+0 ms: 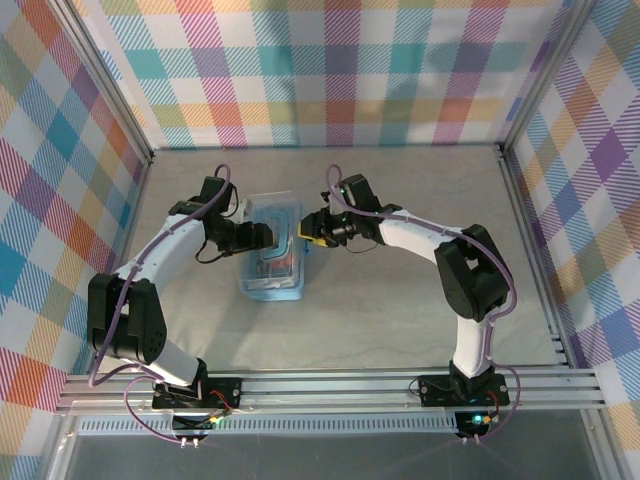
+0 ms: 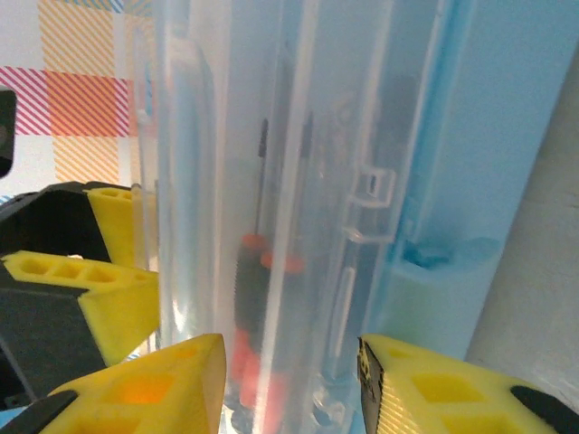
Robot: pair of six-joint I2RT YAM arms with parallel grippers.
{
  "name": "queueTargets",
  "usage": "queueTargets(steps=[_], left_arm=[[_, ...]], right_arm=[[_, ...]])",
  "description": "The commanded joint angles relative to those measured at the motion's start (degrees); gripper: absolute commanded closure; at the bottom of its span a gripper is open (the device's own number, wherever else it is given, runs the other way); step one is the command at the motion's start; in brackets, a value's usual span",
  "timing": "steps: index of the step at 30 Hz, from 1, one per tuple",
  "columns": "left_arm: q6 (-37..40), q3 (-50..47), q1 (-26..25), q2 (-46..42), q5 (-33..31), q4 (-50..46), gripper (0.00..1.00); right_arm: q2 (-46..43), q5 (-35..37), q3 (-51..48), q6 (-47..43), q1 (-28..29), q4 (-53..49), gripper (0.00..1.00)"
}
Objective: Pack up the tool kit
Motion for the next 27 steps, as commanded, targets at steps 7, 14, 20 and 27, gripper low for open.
queueTargets(steps=[7, 14, 20, 27], left_arm=[[-1.4, -5.8, -0.8, 7.8, -1.1, -6.7, 0.35], [-1.4, -5.8, -0.8, 8.3, -0.9, -6.4, 0.35], [-1.5, -5.5, -0.9, 8.2, -1.1, -6.4, 0.35], [-1.7, -5.1, -0.8, 8.6, -0.1, -6.0, 0.36]], right_arm=[[3.0, -3.0, 0.4, 0.8, 0.7, 1.2, 0.56], [-2.5, -2.8, 5.9, -2.9, 0.4, -5.1, 0.56], [-7.1, -1.7, 5.3, -2.9, -2.6, -5.9, 0.56], [-8.3, -1.7, -9.4, 2.3, -9.9, 2.4, 0.63]])
